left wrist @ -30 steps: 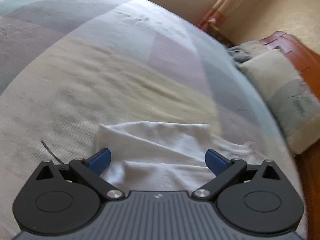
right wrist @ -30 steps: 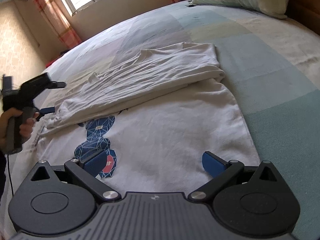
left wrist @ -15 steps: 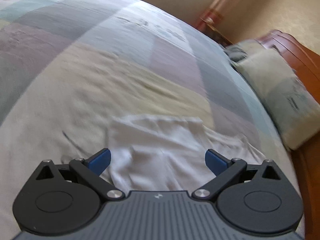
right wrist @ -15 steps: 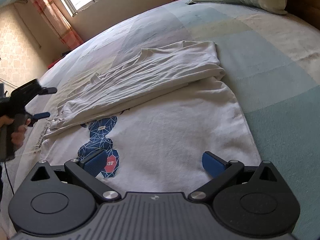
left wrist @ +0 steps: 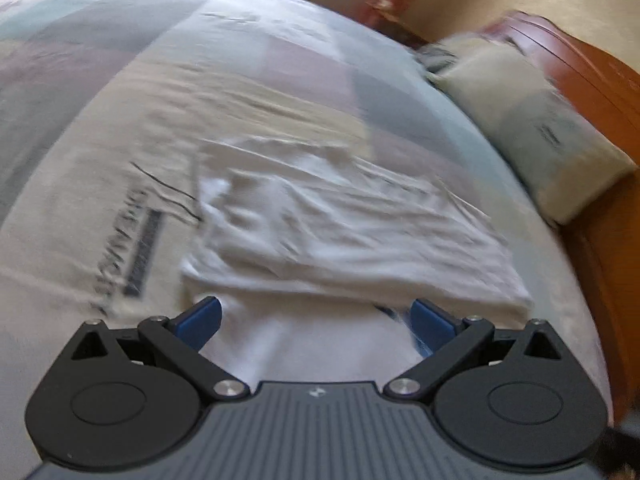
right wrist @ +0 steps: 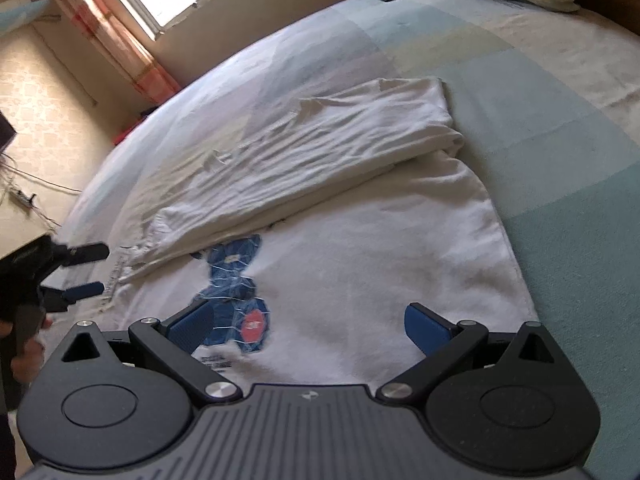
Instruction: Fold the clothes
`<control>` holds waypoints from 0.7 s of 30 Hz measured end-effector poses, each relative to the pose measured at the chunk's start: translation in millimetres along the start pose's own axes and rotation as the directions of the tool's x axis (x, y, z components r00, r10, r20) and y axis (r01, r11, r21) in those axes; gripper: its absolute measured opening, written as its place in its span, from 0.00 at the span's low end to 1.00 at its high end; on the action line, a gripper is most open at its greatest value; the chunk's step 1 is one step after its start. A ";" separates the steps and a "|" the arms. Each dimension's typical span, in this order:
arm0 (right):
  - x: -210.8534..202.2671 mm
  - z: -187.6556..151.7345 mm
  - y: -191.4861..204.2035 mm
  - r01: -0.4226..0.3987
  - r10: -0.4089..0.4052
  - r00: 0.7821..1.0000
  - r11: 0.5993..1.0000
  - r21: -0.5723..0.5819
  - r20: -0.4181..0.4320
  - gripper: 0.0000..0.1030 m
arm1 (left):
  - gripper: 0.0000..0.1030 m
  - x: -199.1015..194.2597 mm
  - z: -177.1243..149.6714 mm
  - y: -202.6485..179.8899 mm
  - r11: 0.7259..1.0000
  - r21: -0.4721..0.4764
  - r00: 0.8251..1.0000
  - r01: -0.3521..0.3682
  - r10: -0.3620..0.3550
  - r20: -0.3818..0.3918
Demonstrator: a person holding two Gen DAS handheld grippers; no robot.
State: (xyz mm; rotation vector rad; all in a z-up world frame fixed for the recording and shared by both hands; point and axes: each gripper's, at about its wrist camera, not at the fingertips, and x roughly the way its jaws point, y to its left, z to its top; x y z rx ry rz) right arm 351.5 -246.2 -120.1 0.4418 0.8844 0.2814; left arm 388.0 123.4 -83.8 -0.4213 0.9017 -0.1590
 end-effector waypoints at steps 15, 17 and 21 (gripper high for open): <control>-5.2 0.9 2.5 -0.067 0.067 0.998 0.997 0.028 -0.016 1.00 | 0.96 16.9 -12.1 25.6 0.992 -0.124 0.998 -0.032 0.039 0.057; -5.7 0.9 3.2 -0.070 0.071 0.997 0.997 0.026 -0.018 1.00 | 0.96 7.1 -16.8 18.0 0.996 -0.084 0.997 -0.026 0.032 0.065; -6.6 0.9 4.8 -0.078 0.078 0.997 0.997 0.022 -0.022 1.00 | 0.96 -1.4 -44.7 2.2 0.999 -0.020 0.999 0.033 -0.033 0.004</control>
